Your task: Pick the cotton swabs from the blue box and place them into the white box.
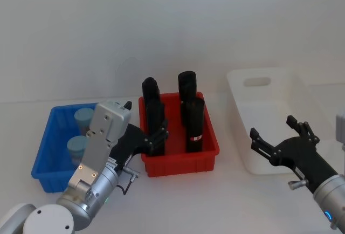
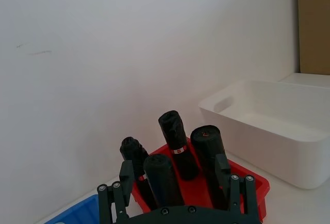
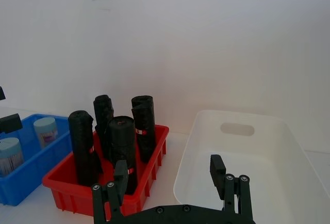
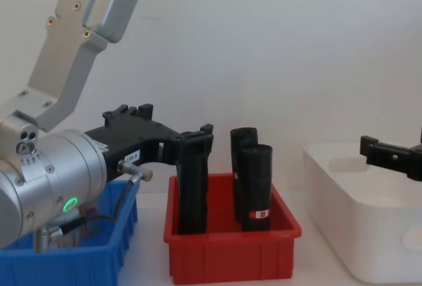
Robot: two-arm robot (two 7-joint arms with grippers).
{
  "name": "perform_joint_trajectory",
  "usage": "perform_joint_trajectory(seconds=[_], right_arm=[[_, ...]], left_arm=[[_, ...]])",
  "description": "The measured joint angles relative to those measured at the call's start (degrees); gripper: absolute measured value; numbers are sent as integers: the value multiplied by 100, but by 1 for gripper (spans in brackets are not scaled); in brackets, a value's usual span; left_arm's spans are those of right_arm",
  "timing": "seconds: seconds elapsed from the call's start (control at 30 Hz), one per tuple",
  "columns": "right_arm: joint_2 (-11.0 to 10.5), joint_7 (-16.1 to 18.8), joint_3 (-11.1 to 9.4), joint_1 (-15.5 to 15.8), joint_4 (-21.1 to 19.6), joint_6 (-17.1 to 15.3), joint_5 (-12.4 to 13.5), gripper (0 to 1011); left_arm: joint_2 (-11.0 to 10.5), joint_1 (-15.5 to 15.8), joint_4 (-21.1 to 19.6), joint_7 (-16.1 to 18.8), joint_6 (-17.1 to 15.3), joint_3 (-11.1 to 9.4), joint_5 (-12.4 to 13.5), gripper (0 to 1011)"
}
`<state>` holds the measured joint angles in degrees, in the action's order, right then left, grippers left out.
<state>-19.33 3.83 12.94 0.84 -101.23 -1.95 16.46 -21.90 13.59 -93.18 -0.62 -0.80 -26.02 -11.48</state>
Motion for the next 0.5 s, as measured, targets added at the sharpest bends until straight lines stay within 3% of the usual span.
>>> perform_joint_trajectory(seconds=[0.5], right_arm=[[0,0,0,0,0,0,0,1002]], left_arm=[[0,0,0,0,0,0,0,999]])
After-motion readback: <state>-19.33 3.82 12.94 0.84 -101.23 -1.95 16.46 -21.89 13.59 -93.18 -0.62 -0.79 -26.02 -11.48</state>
